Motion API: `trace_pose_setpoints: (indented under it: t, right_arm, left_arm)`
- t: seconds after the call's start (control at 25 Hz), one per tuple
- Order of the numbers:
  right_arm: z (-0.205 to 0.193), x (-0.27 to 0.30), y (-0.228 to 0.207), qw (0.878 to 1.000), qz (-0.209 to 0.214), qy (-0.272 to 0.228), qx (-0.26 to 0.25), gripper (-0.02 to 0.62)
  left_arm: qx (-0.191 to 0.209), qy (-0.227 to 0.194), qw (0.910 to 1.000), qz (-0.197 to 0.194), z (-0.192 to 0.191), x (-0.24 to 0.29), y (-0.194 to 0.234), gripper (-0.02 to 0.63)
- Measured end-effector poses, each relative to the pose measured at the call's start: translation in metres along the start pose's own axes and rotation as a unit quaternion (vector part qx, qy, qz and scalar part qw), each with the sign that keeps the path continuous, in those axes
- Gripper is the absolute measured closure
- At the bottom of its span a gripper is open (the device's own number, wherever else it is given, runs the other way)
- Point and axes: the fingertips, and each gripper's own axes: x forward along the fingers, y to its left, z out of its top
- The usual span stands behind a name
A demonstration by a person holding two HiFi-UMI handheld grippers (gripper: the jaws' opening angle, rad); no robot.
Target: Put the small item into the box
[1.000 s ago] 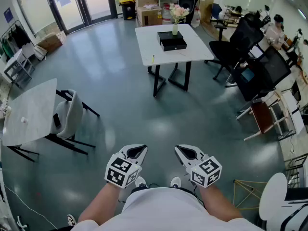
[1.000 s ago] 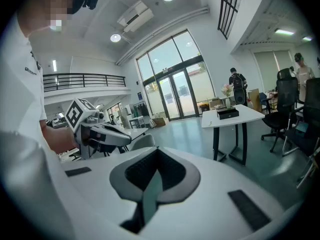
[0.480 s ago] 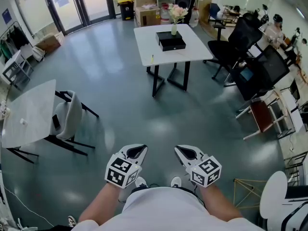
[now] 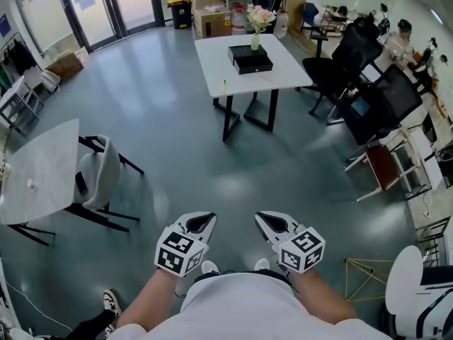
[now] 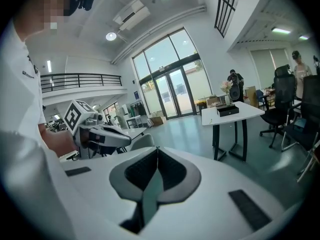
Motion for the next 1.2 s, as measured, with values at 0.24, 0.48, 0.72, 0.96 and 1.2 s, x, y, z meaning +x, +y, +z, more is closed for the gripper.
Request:
trace_pose_setpoints:
  t: [0.24,0.48,0.72,0.96,1.2]
  right_arm:
    - [-0.002,0.024,0.022,1.000,-0.015,-0.005,-0.003,0.578]
    - [-0.002,0.052,0.050,1.000,-0.014,0.003,-0.004,0.578]
    - [0.006,0.070,0.037,1.000,-0.016,0.014,-0.008,0.578]
    - [0.020,0.095,0.005,1.000,0.000,0.015,-0.010,0.578]
    - [0.056,0.124,-0.048,0.999,0.027,0.007,-0.020,0.578]
  left_arm:
    - [-0.002,0.005,1.0000,-0.008,-0.018,-0.022,0.026,0.589]
    - [-0.016,0.015,0.9998,-0.002,-0.033,-0.044,0.063,0.589]
    - [-0.031,0.006,0.9995,-0.004,-0.026,-0.033,0.084,0.589]
    - [-0.027,0.013,0.9995,0.003,-0.009,-0.006,0.102,0.589]
    - [-0.024,0.013,0.9992,0.028,0.038,0.040,0.134,0.589]
